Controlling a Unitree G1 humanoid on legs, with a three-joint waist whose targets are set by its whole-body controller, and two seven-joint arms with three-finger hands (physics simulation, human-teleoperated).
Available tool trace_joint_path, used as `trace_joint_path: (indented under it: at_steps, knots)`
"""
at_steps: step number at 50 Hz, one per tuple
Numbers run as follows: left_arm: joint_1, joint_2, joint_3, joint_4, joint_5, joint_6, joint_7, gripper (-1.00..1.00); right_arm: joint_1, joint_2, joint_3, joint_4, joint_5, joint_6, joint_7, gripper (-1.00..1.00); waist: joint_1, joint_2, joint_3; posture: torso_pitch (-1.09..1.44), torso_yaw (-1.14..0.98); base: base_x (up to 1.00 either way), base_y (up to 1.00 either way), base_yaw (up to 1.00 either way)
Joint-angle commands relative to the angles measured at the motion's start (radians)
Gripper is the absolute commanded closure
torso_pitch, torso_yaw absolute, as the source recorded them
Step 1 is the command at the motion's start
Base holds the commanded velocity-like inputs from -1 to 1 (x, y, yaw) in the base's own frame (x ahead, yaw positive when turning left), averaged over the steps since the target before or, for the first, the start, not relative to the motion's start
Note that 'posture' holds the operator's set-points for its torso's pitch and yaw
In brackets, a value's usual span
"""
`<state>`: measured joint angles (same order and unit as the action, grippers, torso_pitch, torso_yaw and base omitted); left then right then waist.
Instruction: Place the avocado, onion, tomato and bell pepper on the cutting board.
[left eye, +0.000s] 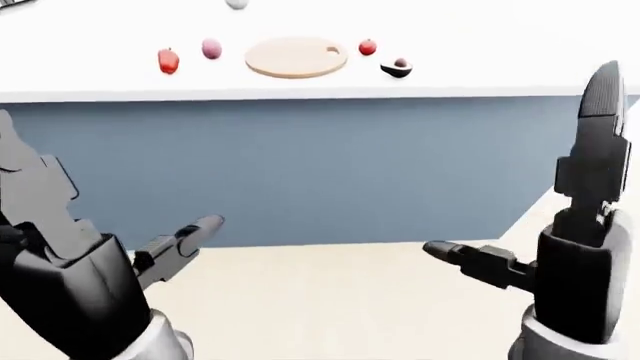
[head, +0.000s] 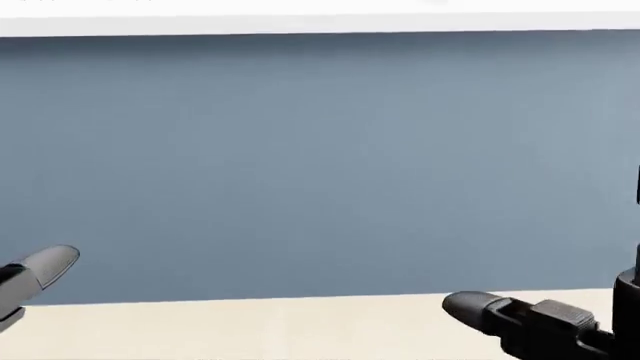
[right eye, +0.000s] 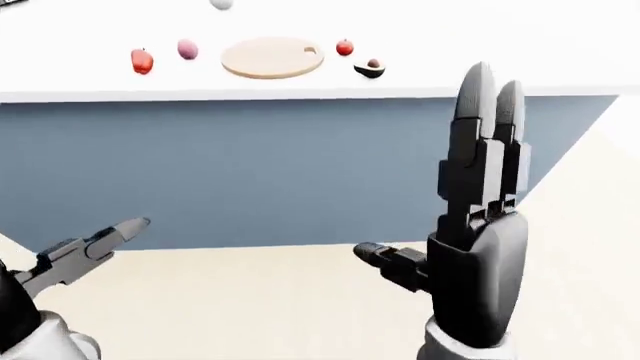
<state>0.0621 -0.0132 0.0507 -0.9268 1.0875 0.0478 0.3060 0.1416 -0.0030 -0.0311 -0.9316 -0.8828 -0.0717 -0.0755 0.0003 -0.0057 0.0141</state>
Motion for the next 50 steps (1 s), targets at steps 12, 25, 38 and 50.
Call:
trace_joint_path:
  at_steps: [12, 25, 38, 50]
  knots:
    - [-0.043, -0.117, 0.043, -0.120, 0.145, -0.184, -0.050, -1.00, -0.029, 0.184, -0.093, -0.116, -0.052, -0.301, 0.078, -1.00, -0.003, 0.001, -0.006, 0.00, 0.00, 0.00, 0.00, 0.00]
    - [-0.038, -0.130, 0.052, -0.120, 0.139, -0.206, -0.050, -1.00, -0.010, 0.164, -0.075, -0.116, -0.049, -0.288, 0.054, -1.00, 0.013, -0.037, 0.083, 0.00, 0.00, 0.43, 0.00, 0.00]
    - [-0.025, -0.120, 0.040, -0.120, 0.135, -0.196, -0.044, -1.00, -0.009, 0.155, -0.059, -0.116, -0.052, -0.271, 0.053, -1.00, -0.017, 0.089, 0.025, 0.00, 0.00, 0.67, 0.00, 0.00]
    - [-0.021, -0.117, 0.034, -0.120, 0.135, -0.192, -0.043, -1.00, -0.003, 0.143, -0.045, -0.116, -0.053, -0.257, 0.047, -1.00, 0.032, 0.038, 0.023, 0.00, 0.00, 0.67, 0.00, 0.00]
